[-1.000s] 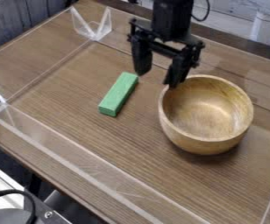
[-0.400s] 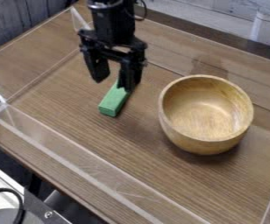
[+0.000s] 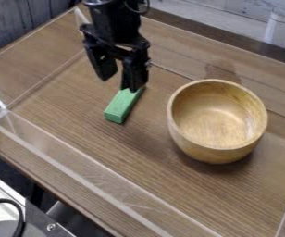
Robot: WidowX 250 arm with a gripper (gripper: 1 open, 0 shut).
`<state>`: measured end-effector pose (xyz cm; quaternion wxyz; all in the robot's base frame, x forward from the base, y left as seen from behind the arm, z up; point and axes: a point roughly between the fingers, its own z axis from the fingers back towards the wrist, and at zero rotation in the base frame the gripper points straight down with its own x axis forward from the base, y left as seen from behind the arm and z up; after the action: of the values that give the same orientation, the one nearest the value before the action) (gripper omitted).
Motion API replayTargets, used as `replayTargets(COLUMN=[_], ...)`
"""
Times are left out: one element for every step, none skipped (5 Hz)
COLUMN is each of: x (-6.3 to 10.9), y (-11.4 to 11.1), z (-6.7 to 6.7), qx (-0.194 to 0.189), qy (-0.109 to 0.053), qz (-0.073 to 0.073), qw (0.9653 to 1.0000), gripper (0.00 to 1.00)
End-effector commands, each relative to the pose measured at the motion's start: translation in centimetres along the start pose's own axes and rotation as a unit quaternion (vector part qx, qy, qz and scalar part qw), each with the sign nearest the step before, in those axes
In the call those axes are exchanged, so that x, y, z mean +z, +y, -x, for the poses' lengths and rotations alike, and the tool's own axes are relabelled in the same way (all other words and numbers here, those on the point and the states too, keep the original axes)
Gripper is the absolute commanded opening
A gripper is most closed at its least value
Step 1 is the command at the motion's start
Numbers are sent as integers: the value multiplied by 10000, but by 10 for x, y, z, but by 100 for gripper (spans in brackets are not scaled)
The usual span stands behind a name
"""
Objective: Put the green block in the brown bowl
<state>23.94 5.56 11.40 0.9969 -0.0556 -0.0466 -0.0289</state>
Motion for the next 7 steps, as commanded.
replayTargets(x=[12, 14, 3, -5, 2, 5, -1], y=[7, 12, 13, 12, 9, 7, 7], z=[-1, 2, -6, -14, -10, -6, -5], qx=[-187, -345, -523, -705, -605, -493, -361], qy=[-97, 20, 226, 379, 295, 229, 292], qz=[-50, -34, -164, -252, -386, -502, -596], qw=[9998, 9994, 9982, 9965, 9970, 9973, 9971], gripper=[100, 100, 100, 100, 100, 100, 100])
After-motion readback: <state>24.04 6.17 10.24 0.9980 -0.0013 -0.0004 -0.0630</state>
